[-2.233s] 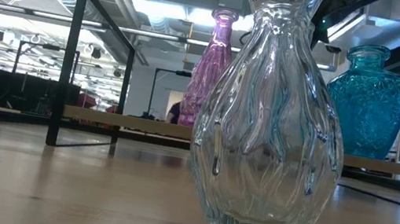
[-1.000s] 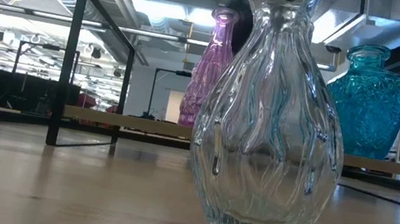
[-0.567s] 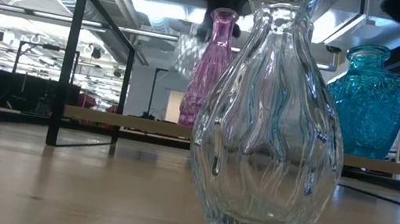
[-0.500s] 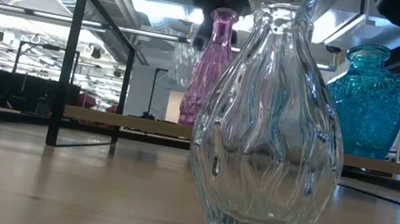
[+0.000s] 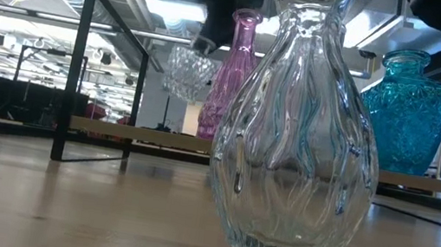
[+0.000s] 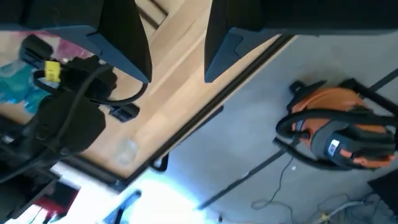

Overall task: Sort vases onto shelf
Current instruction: Put the transparent vase

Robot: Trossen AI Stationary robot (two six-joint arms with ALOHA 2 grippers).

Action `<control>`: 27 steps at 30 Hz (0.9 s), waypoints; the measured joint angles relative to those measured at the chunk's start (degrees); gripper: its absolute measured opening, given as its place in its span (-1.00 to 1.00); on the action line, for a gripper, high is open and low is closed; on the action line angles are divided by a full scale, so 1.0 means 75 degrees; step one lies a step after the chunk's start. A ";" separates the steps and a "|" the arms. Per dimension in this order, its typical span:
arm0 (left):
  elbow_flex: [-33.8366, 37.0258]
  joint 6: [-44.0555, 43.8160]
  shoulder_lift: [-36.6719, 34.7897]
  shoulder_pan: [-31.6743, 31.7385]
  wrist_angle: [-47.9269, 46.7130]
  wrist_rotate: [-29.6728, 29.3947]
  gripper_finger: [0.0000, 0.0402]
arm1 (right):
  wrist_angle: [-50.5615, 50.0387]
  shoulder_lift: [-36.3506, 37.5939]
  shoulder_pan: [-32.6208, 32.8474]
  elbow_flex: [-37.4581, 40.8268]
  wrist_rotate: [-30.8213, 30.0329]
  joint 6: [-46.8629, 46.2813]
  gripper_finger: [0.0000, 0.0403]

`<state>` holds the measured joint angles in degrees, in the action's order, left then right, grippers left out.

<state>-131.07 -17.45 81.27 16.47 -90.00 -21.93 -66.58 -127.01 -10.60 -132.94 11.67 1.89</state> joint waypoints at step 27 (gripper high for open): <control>0.2713 -0.0221 0.0012 -0.0441 0.0915 -0.0007 -0.30 | 0.0639 -0.0924 0.0112 -0.0003 0.0382 0.0000 -0.88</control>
<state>-110.72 -19.11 81.36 13.16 -83.13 -21.98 -61.79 -133.94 -9.76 -132.97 14.54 1.89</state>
